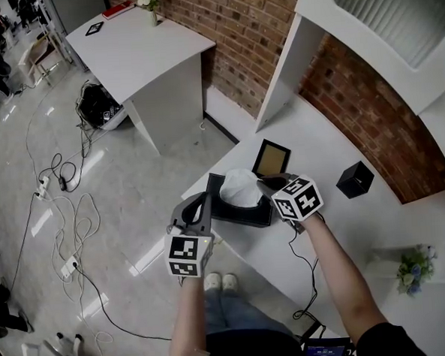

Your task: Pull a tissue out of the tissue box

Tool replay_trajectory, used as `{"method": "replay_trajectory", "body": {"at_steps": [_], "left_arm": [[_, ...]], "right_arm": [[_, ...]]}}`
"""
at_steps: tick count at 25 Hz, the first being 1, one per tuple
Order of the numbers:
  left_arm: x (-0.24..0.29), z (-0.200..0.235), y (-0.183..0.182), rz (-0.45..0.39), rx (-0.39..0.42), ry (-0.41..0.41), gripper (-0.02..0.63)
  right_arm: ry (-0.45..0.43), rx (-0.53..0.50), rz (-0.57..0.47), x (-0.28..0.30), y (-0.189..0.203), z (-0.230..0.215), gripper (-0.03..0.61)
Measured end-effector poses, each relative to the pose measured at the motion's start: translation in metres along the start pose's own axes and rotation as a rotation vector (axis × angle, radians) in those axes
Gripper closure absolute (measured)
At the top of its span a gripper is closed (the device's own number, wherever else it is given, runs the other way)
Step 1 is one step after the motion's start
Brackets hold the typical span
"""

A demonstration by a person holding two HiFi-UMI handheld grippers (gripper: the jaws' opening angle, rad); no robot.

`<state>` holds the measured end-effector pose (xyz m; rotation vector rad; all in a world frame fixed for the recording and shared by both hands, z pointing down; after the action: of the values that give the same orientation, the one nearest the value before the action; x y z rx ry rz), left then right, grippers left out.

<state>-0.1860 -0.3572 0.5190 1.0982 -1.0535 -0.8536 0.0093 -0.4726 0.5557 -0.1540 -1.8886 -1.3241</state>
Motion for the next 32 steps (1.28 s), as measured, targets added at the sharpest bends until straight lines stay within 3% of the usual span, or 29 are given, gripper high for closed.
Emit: {"method": "replay_trajectory", "body": {"at_steps": [21,26,32], "left_arm": [[-0.002,0.002,-0.028,-0.049,0.037,-0.005,0.604],[-0.001,-0.002,-0.045,-0.081,0.059,0.002,0.604],[-0.004,-0.01,-0.07,-0.135,0.087,0.014,0.604]], "right_arm": [[0.124,-0.028,-0.207,-0.05,-0.051,-0.007,0.575],[0.16,-0.003,-0.343,-0.085,-0.071,-0.002,0.575],[0.237,0.088,-0.61,-0.14,-0.088,0.006,0.575]]}}
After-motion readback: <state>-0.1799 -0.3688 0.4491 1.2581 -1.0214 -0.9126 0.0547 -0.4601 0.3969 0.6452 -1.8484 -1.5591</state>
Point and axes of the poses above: the fingertips, and each gripper's own axes: x forward along the fingers, z to its left, y out of its underside, the point moved 7 cm from there along -x, backward along the fingers, and after that the axes turned 3 degrees about -z, right-handed, at the moved point
